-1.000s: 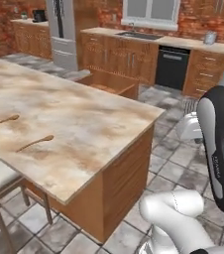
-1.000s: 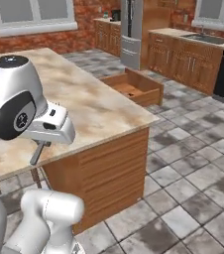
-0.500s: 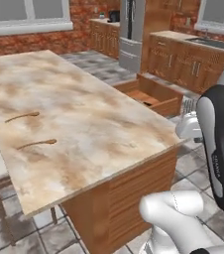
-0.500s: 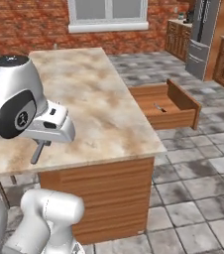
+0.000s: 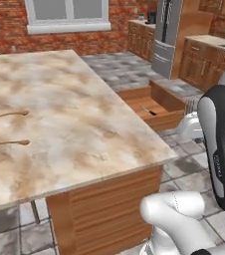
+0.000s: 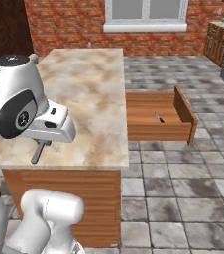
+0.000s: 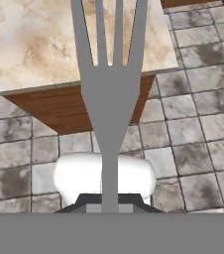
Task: Pick up the metallic utensils from the counter and place them in the open drawer. Make sure not to pick up any wooden utensils.
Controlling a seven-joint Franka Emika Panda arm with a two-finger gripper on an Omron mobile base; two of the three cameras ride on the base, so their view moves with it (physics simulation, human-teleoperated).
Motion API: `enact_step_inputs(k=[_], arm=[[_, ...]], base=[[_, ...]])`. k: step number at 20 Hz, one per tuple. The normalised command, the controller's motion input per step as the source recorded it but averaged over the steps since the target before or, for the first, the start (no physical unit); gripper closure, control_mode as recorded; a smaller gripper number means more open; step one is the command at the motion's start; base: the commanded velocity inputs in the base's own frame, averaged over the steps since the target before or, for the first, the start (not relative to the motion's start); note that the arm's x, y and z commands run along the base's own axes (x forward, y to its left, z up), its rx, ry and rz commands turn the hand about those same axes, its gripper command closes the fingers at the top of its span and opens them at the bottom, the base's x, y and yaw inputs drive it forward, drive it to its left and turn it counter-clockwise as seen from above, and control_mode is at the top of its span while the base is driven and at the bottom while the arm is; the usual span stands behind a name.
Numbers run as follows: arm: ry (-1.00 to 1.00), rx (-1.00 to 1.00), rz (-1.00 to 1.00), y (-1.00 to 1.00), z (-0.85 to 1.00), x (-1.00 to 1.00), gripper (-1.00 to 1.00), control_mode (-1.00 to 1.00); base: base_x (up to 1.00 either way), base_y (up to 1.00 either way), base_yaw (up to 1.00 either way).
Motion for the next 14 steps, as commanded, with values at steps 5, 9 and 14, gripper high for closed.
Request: enact_step_inputs(k=[5,9,14], arm=[[0.00,0.00,0.00,0.00,0.00,0.00,1.00,1.00],[0.00,0.00,0.00,0.00,0.00,0.00,1.00,1.00],[0.00,0.00,0.00,0.00,0.00,0.00,1.00,1.00]], base=[[0.38,-1.00,0.43],[0.34,-1.00,0.38],[0.46,-1.00,0.26]])
